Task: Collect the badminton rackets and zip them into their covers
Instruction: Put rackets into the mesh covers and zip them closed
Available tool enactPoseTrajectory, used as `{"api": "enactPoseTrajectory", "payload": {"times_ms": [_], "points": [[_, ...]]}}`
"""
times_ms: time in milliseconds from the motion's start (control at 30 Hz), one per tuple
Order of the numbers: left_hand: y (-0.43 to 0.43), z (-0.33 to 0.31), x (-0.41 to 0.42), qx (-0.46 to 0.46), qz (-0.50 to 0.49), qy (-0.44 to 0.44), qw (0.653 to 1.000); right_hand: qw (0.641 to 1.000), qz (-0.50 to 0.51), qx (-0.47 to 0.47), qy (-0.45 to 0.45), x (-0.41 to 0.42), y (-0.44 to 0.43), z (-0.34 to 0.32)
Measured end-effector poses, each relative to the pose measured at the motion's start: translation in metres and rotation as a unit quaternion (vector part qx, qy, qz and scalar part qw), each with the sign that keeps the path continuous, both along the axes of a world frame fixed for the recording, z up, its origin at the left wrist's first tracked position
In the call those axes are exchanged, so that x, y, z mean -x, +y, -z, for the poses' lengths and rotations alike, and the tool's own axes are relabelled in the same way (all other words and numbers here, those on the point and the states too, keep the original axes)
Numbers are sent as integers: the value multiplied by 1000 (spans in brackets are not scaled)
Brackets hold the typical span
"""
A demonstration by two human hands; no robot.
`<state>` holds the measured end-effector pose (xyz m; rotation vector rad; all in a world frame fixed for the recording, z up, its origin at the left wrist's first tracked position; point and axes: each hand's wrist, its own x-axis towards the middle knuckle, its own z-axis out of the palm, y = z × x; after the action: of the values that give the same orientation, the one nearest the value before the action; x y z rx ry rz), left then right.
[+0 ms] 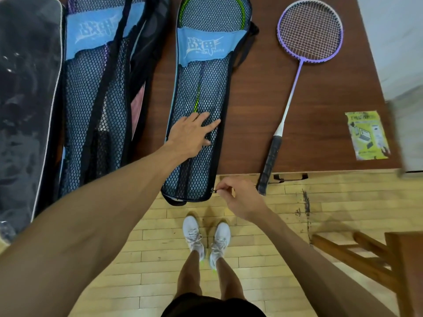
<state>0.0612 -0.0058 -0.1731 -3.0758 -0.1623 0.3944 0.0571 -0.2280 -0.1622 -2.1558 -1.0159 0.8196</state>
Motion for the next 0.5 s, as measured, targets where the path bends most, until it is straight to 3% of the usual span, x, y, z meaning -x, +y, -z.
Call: {"api": "enactPoseTrajectory", "payload": {"times_ms": [100,200,300,367,500], "points": [[-1,2,1,6,-7,4,1000,1000,9,-1,0,3,1,-7],[-5,-2,9,79,-23,-3,997,999,19,26,2,3,1,-8],[-6,-10,41,140,25,-59,988,998,34,57,23,-2,1,-8],[-14,-13,67,193,70,-46,978,997,40,62,27,-4,1,-9],[-30,-12,87,121,91,56,987,997,39,64,30,2,-4,-9]]}}
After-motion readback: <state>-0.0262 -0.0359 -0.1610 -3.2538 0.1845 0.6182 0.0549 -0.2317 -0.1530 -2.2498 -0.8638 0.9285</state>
